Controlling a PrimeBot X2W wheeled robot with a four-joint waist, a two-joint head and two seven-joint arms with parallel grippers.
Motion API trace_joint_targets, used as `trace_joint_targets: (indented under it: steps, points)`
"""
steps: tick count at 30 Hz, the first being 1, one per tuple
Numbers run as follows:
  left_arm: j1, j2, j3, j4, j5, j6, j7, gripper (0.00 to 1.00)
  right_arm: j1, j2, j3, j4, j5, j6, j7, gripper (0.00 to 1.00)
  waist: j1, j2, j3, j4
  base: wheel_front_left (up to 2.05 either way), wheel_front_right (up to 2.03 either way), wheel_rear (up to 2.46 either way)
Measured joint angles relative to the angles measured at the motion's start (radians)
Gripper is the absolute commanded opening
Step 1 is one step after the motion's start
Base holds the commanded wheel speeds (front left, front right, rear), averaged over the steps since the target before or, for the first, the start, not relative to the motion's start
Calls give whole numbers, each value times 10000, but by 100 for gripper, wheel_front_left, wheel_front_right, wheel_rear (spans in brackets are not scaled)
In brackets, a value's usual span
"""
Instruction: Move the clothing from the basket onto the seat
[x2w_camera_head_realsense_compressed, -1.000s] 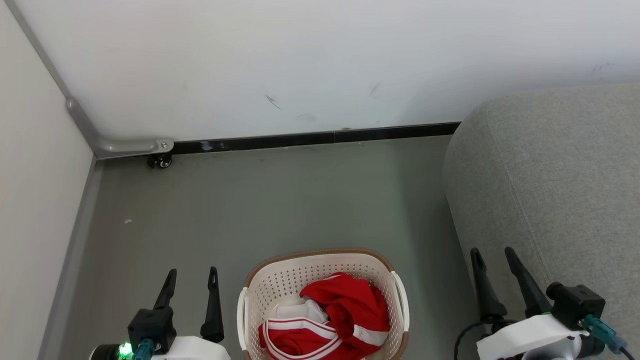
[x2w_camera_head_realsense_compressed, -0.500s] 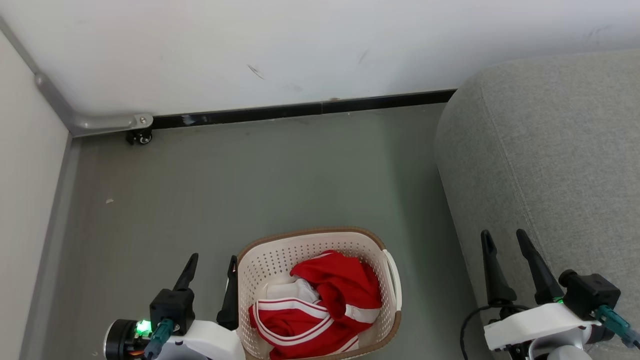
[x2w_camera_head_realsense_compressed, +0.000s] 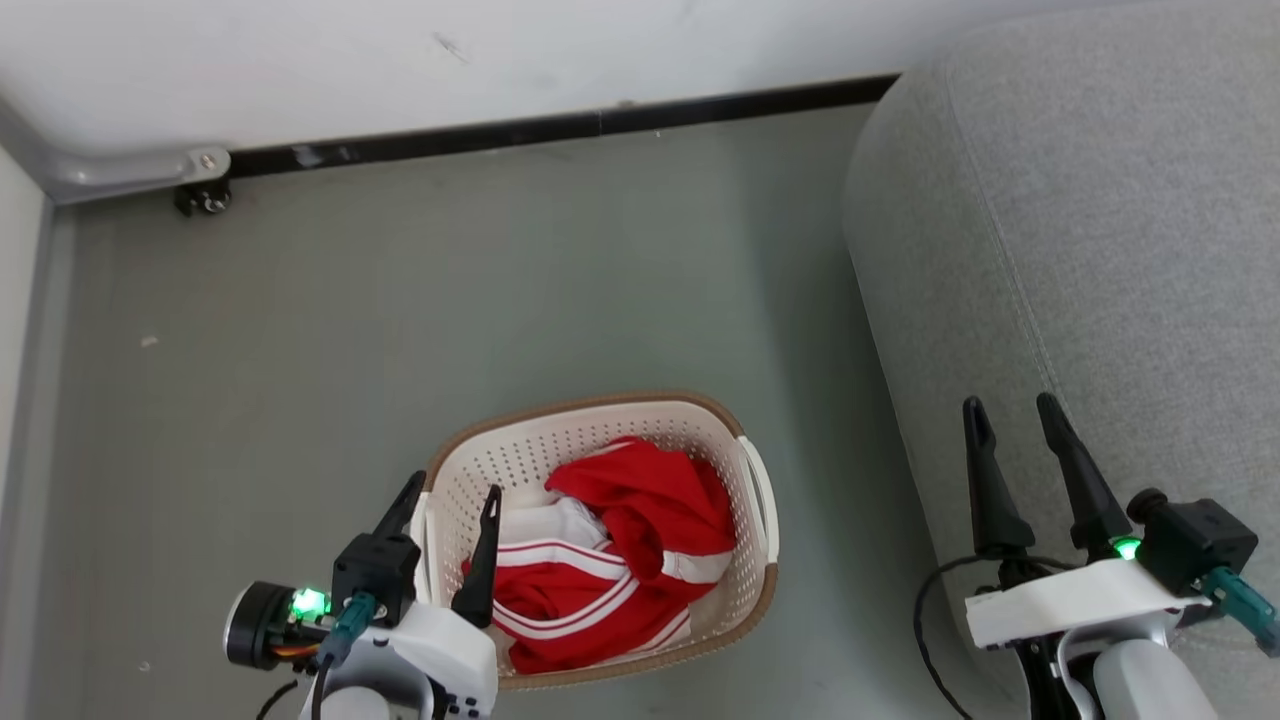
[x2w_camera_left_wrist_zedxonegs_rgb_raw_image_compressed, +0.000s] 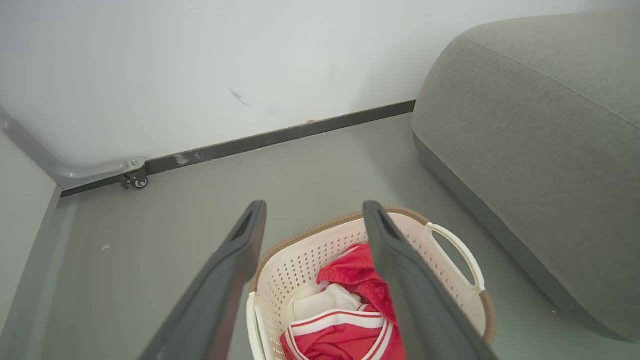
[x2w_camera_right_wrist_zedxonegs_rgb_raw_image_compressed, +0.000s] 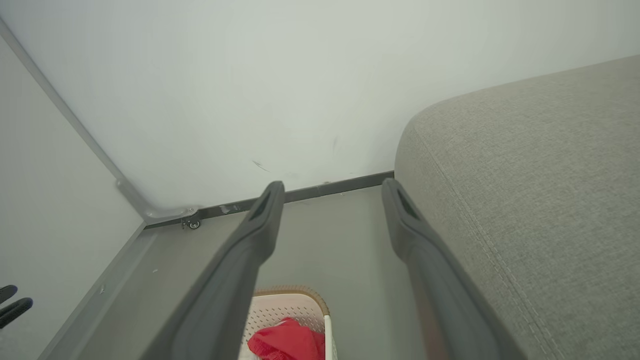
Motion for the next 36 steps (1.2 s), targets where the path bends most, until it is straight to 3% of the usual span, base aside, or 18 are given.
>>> trace_joint_targets:
  steps: [36]
  points:
    - [-2410,1012,-802,2113,1296,-447,0,100,-2071,-4,75,-834,73,0,-163,100,-1,0,3118,-1191,0,0,0]
